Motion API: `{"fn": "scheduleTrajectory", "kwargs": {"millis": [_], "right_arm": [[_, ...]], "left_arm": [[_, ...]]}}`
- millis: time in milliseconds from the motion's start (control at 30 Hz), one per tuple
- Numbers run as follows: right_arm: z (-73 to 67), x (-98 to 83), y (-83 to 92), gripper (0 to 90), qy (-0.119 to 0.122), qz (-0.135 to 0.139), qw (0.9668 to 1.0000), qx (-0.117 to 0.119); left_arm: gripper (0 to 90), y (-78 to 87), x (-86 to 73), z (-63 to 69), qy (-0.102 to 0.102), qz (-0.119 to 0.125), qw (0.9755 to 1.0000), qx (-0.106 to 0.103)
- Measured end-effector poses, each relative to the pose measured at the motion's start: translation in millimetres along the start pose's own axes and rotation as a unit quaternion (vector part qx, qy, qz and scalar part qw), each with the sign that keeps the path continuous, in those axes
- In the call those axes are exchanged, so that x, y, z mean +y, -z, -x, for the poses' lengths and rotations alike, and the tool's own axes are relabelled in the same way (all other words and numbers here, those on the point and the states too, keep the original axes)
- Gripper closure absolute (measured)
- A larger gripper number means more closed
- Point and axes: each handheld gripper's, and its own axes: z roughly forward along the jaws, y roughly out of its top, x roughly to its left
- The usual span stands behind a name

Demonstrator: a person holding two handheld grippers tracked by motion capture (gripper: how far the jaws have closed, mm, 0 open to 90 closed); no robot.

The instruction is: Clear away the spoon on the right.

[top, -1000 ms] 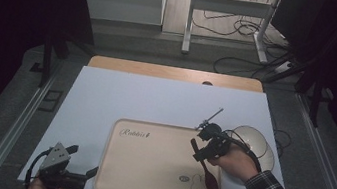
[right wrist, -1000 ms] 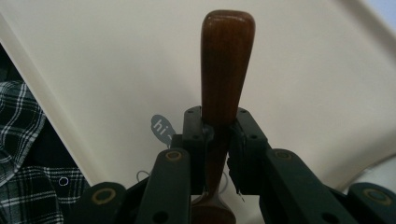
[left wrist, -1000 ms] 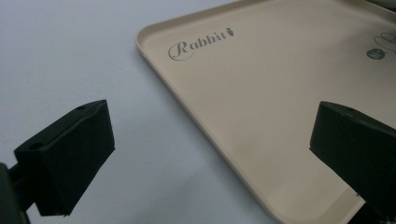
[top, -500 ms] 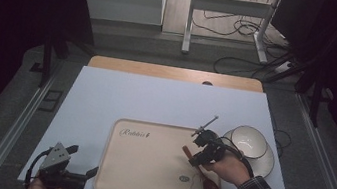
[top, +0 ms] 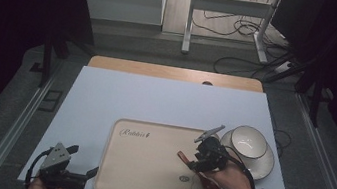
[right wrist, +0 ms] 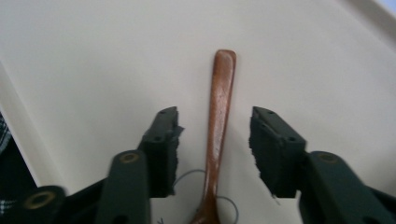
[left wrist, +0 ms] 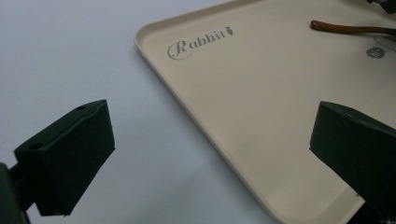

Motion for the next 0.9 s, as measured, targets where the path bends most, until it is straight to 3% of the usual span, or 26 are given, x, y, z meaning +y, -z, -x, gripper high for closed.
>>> {"fn": "scheduleTrajectory", "kwargs": {"millis": [67,233,400,600,800,900], "right_arm": [[-2.6,-2.5,-1.2,44.4,-0.003,0.014,0.9999,-0.006],[-6.4,-6.0,-3.4,45.5,-0.007,0.025,0.9995,-0.019],[-9.5,-10.3,-4.0,56.6,0.004,0.043,0.9988,-0.023],[-7.9,-16.4,-6.6,76.9,0.004,0.056,0.9984,-0.006],[-10.4,-23.8,-17.2,88.9,0.010,0.082,0.9966,-0.006],[-13.2,-26.5,-22.1,89.5,0.018,0.083,0.9963,-0.012]], "left_arm": [[0.0,0.0,0.0,0.0,0.000,0.000,1.0000,0.000],[0.0,0.0,0.0,0.2,0.000,0.000,1.0000,0.000],[0.0,-0.2,0.0,0.3,-0.001,-0.001,1.0000,-0.001],[0.0,-0.3,0.0,0.2,-0.001,-0.001,1.0000,-0.001],[0.0,-0.1,0.0,-0.2,0.001,-0.001,1.0000,-0.002],[0.0,0.0,0.0,-0.2,0.000,-0.001,1.0000,-0.002]]}}
